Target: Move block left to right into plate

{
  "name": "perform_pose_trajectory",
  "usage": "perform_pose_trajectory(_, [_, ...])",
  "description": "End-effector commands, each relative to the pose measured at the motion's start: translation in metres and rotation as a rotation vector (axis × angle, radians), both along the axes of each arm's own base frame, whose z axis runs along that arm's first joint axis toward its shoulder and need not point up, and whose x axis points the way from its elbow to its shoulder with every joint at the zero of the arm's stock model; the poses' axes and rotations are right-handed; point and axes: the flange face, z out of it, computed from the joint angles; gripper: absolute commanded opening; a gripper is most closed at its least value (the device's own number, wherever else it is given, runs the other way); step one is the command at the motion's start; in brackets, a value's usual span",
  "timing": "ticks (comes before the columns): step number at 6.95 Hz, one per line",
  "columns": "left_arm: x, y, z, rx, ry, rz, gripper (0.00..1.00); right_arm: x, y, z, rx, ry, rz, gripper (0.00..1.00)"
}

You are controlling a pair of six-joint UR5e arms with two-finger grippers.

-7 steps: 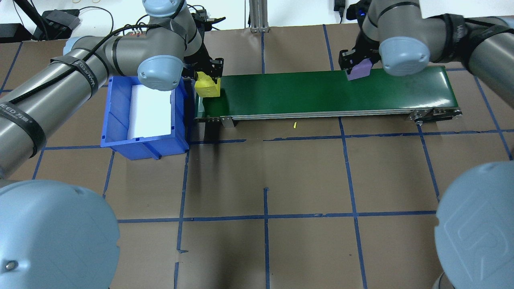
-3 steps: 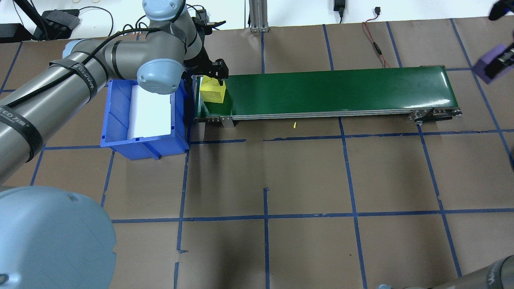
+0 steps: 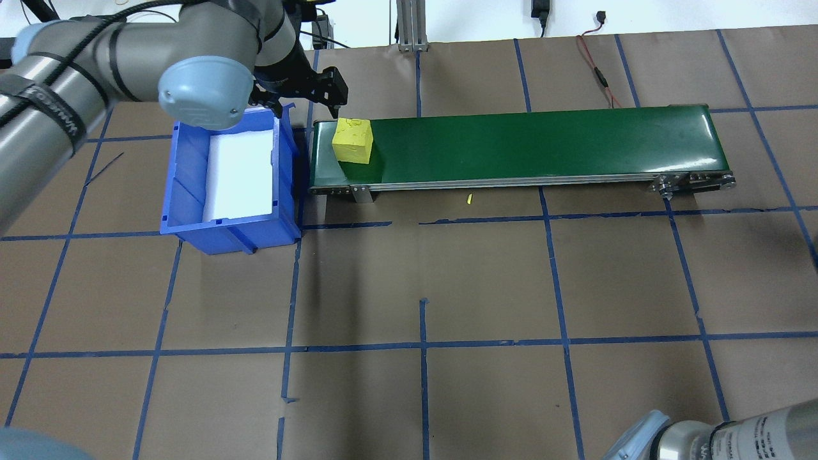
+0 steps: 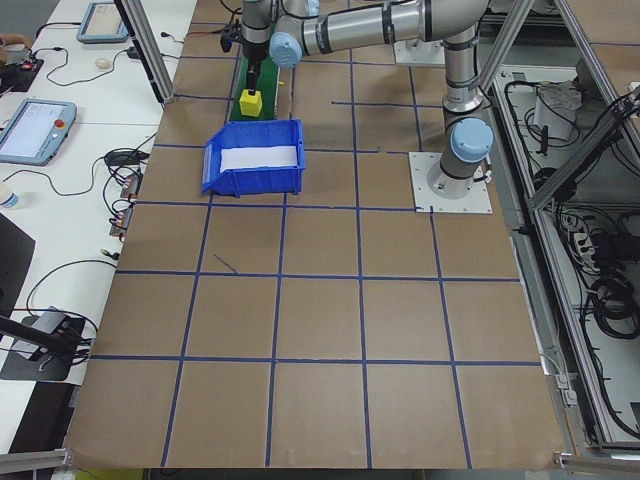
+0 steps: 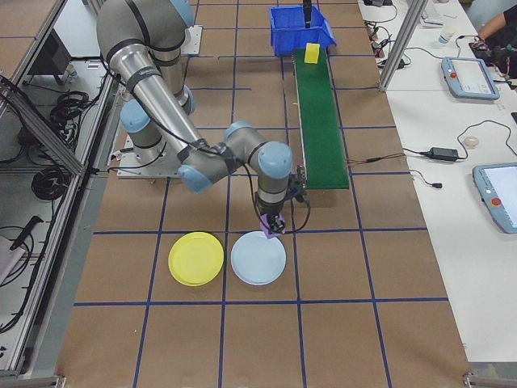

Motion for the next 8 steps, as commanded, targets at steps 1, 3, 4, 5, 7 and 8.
perform_pose_trajectory(1, [0.019,0.059,0.072,0.009,-0.056,0.017,1.00,-0.030,0.045,-0.053,0.022,-0.043,-0.012,0.63])
perform_pose_trajectory(3, [0.055,0.092,0.087,0.105,-0.067,0.033,1.00,-0.038,0.044,-0.085,0.065,-0.087,0.035,1.00])
perform_pose_trajectory(4, [0.083,0.092,0.095,0.093,-0.055,0.066,1.00,-0.042,0.040,-0.066,0.033,-0.060,-0.001,1.00])
perform_pose_trajectory(5, [0.096,0.097,0.100,0.088,-0.051,0.095,1.00,-0.027,0.026,-0.038,-0.001,-0.059,-0.090,0.98])
perform_pose_trajectory(7, [0.098,0.107,0.092,0.099,-0.047,0.095,1.00,0.080,-0.034,0.040,-0.051,-0.059,-0.158,1.00])
perform_pose_trajectory(8, [0.098,0.110,0.094,0.096,-0.043,0.079,1.00,0.141,-0.066,0.062,-0.064,-0.056,-0.205,1.00])
